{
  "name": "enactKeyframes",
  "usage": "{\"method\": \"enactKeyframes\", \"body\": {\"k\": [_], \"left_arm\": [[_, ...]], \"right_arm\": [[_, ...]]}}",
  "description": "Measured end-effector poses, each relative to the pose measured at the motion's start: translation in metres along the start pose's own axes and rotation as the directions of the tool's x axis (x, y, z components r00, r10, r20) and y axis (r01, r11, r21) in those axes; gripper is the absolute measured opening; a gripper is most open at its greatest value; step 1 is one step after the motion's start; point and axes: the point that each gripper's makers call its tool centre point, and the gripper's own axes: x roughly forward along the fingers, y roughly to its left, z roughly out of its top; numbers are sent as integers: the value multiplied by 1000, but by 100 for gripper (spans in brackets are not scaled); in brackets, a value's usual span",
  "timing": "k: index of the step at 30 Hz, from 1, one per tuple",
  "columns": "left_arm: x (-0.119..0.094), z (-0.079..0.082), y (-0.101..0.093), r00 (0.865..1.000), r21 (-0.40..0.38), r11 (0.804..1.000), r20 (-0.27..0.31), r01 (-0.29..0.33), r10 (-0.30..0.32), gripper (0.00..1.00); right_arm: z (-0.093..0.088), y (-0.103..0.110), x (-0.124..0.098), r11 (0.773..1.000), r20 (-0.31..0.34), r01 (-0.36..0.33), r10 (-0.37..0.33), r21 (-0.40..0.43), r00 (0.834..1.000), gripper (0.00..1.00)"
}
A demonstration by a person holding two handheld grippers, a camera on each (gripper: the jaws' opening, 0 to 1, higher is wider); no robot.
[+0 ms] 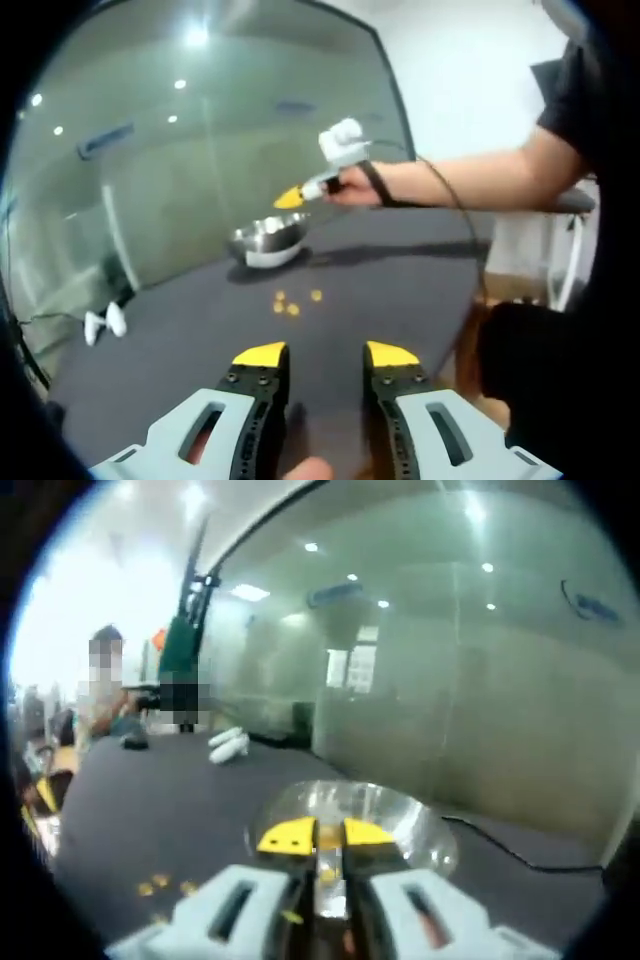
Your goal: Pick up the QQ candy scattered on the table and place it into the stainless steel bowl on the table
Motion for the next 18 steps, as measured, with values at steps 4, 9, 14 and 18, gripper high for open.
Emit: {"method": "enactKeyframes", "body": {"k": [4, 9, 14, 18], "left_arm": [[1, 4, 0, 1000, 2, 1000, 6, 3, -3, 31], [2, 3, 0, 1000, 4, 1000, -3, 7, -7, 31], [3, 4, -2, 1000, 7, 1000, -7, 13, -13, 31], [3, 3, -3, 1000, 9, 1000, -11, 19, -18, 31]], "right_arm": [[-2, -4, 8, 1000, -5, 6, -6, 7, 1000, 10], [-10, -4, 11, 999, -23, 13, -13, 32, 1000, 10], [-14, -4, 13, 1000, -40, 5, -4, 25, 999, 10], [-22, -8, 15, 999, -61, -1, 4, 54, 998, 14]]}}
